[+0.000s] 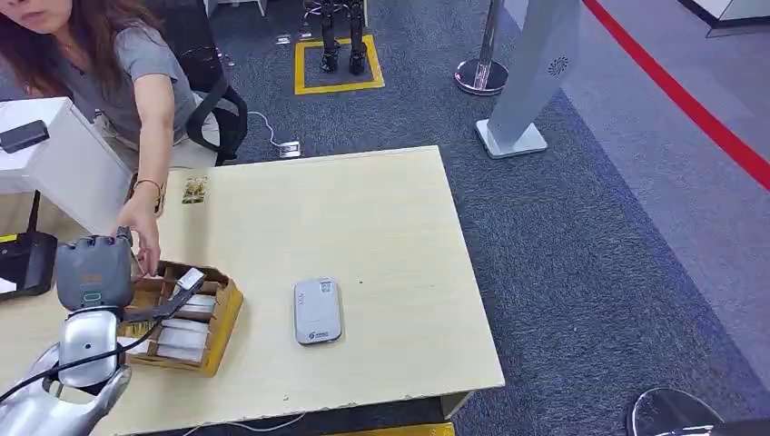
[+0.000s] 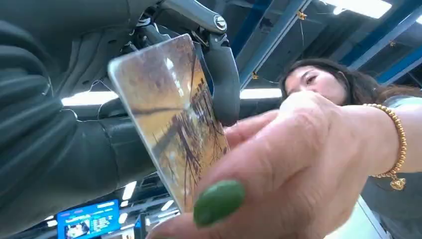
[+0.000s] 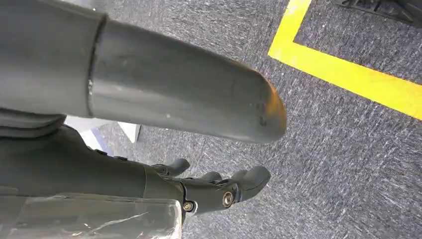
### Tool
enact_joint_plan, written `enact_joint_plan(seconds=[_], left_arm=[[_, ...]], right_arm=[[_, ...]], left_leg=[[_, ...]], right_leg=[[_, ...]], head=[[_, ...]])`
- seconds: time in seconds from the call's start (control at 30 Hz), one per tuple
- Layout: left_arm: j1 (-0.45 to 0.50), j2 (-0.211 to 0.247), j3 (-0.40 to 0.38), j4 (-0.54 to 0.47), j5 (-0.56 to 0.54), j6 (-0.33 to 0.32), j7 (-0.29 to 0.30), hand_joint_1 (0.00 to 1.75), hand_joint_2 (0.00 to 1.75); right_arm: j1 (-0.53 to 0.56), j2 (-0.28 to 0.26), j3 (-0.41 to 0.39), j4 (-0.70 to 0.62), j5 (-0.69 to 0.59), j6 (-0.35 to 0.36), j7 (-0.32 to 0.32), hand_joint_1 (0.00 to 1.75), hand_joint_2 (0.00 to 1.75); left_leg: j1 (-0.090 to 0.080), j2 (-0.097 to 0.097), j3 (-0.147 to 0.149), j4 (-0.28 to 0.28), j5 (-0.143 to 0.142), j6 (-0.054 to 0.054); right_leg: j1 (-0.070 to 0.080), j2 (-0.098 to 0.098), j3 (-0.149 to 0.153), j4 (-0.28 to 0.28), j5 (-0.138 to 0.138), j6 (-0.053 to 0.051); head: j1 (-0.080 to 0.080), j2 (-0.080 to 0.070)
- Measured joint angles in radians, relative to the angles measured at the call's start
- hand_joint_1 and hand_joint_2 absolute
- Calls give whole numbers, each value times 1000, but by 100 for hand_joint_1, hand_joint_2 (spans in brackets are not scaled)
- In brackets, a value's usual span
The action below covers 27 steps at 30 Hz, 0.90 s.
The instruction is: Pass the card to the sensor for recognition and then transmit it.
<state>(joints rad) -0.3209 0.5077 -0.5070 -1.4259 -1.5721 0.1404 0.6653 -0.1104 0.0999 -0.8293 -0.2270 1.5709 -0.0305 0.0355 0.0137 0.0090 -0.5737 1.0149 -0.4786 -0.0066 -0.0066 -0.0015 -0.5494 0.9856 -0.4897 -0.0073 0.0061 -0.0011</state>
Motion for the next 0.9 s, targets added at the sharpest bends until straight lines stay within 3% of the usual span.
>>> enact_joint_plan(seconds=[0.2, 0.27, 0.3, 0.33, 0.9], left_arm=[[-27, -27, 0, 35, 0, 6, -29, 175, 175], [-34, -38, 0, 45, 0, 10, -34, 143, 175], [-35, -43, 0, 49, 0, 11, -38, 47, 175], [-37, -47, 0, 53, 0, 13, -40, 0, 175], [-38, -85, 0, 71, 0, 27, -27, 0, 175]], right_arm=[[1, 0, 13, 0, 0, 6, 6, 0, 0], [1, 0, 15, 0, 0, 6, 6, 0, 0], [1, 0, 15, 0, 0, 6, 6, 0, 0], [1, 0, 15, 1, 0, 7, 6, 0, 0], [3, 0, 15, 5, -1, 9, -2, 0, 0]], left_leg=[[0, 0, 0, 0, 0, 0], [0, 0, 0, 0, 0, 0], [0, 0, 0, 0, 0, 0], [0, 0, 0, 0, 0, 0], [0, 0, 0, 0, 0, 0]], right_leg=[[0, 0, 0, 0, 0, 0], [0, 0, 0, 0, 0, 0], [0, 0, 0, 0, 0, 0], [0, 0, 0, 0, 0, 0], [0, 0, 0, 0, 0, 0]], head=[[0, 0], [0, 0], [0, 0], [1, 0], [0, 0]])
